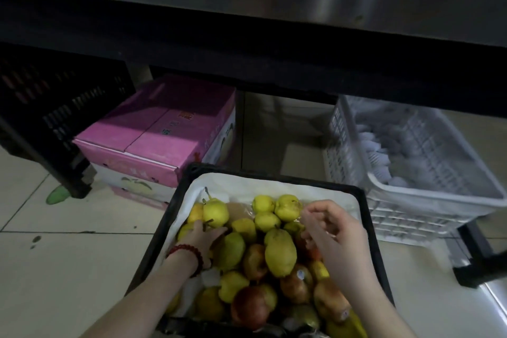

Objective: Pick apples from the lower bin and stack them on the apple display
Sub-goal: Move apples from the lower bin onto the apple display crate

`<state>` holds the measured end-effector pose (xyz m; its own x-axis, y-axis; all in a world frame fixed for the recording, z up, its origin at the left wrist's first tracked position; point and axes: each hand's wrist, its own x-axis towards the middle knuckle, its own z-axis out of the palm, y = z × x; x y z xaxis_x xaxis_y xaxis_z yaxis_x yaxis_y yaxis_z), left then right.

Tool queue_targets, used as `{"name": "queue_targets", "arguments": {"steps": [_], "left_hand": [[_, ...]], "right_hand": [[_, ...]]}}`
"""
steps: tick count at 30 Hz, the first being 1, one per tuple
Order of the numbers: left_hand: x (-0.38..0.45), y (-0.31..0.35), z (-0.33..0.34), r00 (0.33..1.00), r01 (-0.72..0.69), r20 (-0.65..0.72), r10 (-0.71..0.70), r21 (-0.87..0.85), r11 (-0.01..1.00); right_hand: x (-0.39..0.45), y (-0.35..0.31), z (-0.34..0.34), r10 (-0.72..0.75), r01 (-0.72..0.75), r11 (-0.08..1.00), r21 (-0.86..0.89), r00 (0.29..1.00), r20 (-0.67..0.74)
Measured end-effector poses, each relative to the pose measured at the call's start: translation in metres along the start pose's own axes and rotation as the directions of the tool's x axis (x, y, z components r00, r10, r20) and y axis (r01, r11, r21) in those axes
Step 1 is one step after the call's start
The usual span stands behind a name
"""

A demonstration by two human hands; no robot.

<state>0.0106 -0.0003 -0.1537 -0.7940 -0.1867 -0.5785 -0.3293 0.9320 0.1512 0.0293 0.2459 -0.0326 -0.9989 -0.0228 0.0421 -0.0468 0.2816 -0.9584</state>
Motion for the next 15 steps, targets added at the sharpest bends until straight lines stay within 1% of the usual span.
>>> {"name": "queue_targets", "arguments": {"steps": [1, 2, 4, 7, 9, 11, 13, 14, 15], "left_hand": [[0.002, 0.003, 0.004, 1.000, 0.012, -0.012, -0.012, 0.007, 1.000], [0.005, 0.005, 0.010, 1.000, -0.005, -0.026, 0.007, 0.058, 0.998], [0.008, 0.007, 0.019, 0.996, -0.016, -0.092, 0.023, 0.077, 0.997], [0.010, 0.001, 0.027, 0.989, -0.025, -0.146, 0.034, 0.064, 0.998], [0.008, -0.005, 0.030, 0.977, -0.059, -0.208, 0.053, -0.023, 0.998], [0.002, -0.009, 0.028, 0.971, -0.085, -0.232, 0.062, -0.089, 0.992], [-0.004, -0.013, 0.020, 0.962, -0.103, -0.266, 0.051, -0.184, 0.978], [-0.008, -0.016, 0.012, 0.952, -0.118, -0.300, 0.054, -0.200, 0.973], [-0.011, -0.020, 0.004, 0.940, -0.134, -0.334, 0.069, -0.175, 0.975]], "right_hand": [[0.000, 0.002, -0.003, 0.015, -0.015, 1.000, 0.009, 1.000, -0.017], [-0.001, 0.005, -0.008, 0.028, -0.028, 0.999, 0.024, 0.999, -0.033], [0.000, 0.014, -0.017, 0.038, -0.036, 0.999, 0.037, 0.998, -0.058], [0.004, 0.036, -0.029, 0.020, -0.030, 0.997, -0.070, 0.990, -0.137], [0.010, 0.059, -0.033, 0.031, -0.062, 0.984, -0.164, 0.982, -0.186], [0.016, 0.083, -0.032, 0.093, -0.134, 0.948, -0.289, 0.984, -0.150], [0.025, 0.102, -0.025, 0.191, -0.179, 0.870, -0.460, 0.981, -0.021], [0.028, 0.108, -0.018, 0.256, -0.191, 0.824, -0.534, 0.965, 0.049], [0.030, 0.113, -0.010, 0.304, -0.188, 0.779, -0.598, 0.948, 0.098]]}}
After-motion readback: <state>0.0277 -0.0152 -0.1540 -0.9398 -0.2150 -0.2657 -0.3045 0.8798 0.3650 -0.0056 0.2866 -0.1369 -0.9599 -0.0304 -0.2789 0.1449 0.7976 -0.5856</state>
